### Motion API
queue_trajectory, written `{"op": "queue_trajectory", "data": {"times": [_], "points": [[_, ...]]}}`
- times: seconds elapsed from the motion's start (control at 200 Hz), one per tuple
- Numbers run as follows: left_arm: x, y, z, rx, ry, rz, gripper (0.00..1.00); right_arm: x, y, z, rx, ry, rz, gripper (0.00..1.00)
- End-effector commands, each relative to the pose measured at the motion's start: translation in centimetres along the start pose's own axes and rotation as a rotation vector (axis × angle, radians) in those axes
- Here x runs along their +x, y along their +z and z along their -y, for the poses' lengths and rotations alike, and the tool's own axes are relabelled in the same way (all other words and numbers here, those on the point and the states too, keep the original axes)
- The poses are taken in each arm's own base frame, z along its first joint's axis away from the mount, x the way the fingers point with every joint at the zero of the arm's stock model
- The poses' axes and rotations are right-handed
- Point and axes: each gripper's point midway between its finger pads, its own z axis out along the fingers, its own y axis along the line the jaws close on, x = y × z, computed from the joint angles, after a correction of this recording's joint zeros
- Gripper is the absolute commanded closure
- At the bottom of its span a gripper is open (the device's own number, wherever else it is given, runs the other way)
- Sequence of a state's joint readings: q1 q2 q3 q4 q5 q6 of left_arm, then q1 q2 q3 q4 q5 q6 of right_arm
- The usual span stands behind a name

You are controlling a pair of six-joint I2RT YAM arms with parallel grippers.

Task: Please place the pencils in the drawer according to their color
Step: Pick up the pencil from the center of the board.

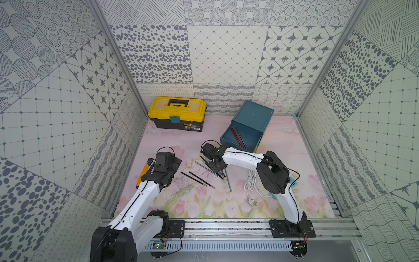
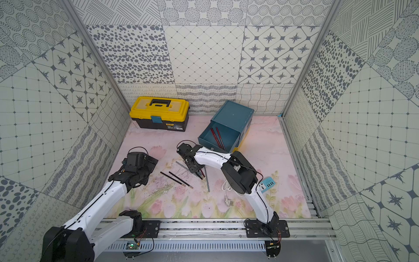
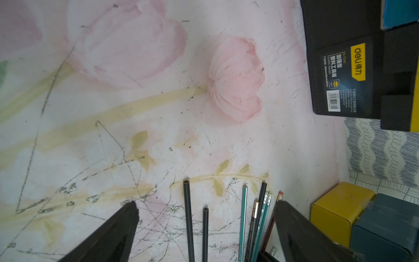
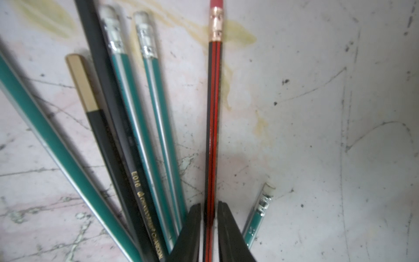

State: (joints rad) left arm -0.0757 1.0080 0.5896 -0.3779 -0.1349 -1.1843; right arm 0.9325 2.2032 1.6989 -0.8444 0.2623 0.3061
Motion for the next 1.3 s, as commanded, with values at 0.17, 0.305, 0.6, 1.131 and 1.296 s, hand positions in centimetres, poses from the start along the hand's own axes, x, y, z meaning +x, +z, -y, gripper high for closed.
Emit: {"op": "queue_trajectory", "data": {"times": [0.17, 0.305, 0.6, 1.131, 1.296], "points": [[-0.2, 0.0, 0.2, 0.005, -0.002, 0.005, 0.01, 1.9, 2.3, -0.6, -0.052, -0.002, -0.085, 0.8], [-0.2, 0.0, 0.2, 0.004, -0.002, 0.006, 0.01, 2.3, 3.0, -1.0, -0.068, -0.01, -0.105, 0.83], [-0.1, 0.1, 0.1, 0.001, -0.001, 0.003, 0.01, 3.0, 3.9, -1.7, -0.1, -0.018, -0.138, 0.88], [-0.1, 0.0, 0.0, 0.002, 0.0, 0.005, 0.01, 0.6, 0.0, -1.2, -0.052, -0.025, -0.026, 1.0], [-0.2, 0.0, 0.0, 0.001, 0.0, 0.007, 0.01, -0.6, -1.8, -0.8, -0.049, -0.013, 0.022, 1.0]]}}
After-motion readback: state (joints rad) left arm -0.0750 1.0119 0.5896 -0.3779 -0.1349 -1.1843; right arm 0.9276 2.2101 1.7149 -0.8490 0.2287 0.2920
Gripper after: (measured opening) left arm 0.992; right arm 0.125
